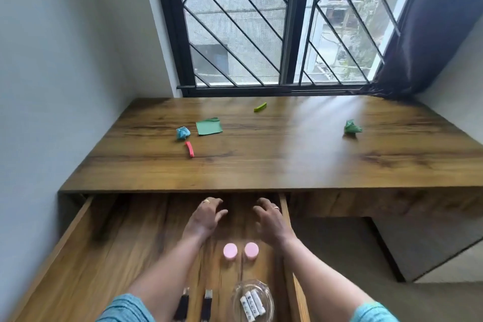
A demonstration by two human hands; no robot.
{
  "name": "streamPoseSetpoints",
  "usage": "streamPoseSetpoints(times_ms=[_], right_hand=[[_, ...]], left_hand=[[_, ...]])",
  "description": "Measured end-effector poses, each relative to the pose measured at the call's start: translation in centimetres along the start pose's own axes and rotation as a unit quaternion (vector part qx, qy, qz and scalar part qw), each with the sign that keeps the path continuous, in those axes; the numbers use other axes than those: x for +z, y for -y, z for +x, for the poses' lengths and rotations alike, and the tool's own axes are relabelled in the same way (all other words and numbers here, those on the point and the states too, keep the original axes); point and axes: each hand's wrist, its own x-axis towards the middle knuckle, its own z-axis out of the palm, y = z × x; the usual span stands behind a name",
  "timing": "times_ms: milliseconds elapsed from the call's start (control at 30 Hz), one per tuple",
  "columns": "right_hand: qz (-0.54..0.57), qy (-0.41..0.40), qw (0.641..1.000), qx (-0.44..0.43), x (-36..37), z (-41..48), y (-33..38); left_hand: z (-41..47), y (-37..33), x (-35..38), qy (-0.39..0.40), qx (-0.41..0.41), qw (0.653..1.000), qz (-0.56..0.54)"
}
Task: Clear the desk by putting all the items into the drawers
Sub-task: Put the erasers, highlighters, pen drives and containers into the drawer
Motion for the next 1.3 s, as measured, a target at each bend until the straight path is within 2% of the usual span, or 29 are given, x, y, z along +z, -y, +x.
streamPoseSetpoints(times_ms=[100, 267, 400, 567, 733, 833, 1033, 1200, 1300], right_hand=[[-0.014, -0.014, 1.0, 0.018, -2.1, 1.8, -1.1], [-0.003, -0.052, 0.999, 0.007, -5.3, 7.9, -2.1], [-0.012, -0.084, 0.996, 0.026, -7.3, 13.9, -2.5], [-0.045, -0.065, 0.996, 0.045, -8.5, 21.9, -4.3], [-0.07, -0.056, 0.994, 0.061, -8.8, 30.3, -5.2], [-0.055, -0.041, 0.995, 0.073, -9.0, 34.9, -5.2], [-0.022, -0.042, 0.989, 0.144, -9.0, 41.8, -5.7], [-0.087, 0.013, 0.987, 0.133, -8.1, 45.1, -7.7], [-0.129, 0.002, 0.982, 0.136, -7.7, 45.7, -8.3]], left_hand=[[1.3, -0.3, -2.0, -0.056, -0.042, 0.998, 0.002], [6.2, 0.4, -5.6, -0.096, -0.09, 0.991, 0.022], [12.1, 1.2, -7.8, -0.114, -0.172, 0.978, -0.011], [18.7, 3.6, -7.2, -0.111, -0.274, 0.955, 0.005], [22.2, 4.9, -4.6, -0.164, -0.29, 0.942, 0.035], [23.2, 5.5, -3.2, -0.197, -0.27, 0.941, 0.052], [24.2, 6.5, -1.8, -0.228, -0.246, 0.941, 0.05], [24.5, 6.6, -1.6, -0.226, -0.255, 0.937, 0.071], [24.9, 6.9, -1.4, -0.24, -0.243, 0.936, 0.081]])
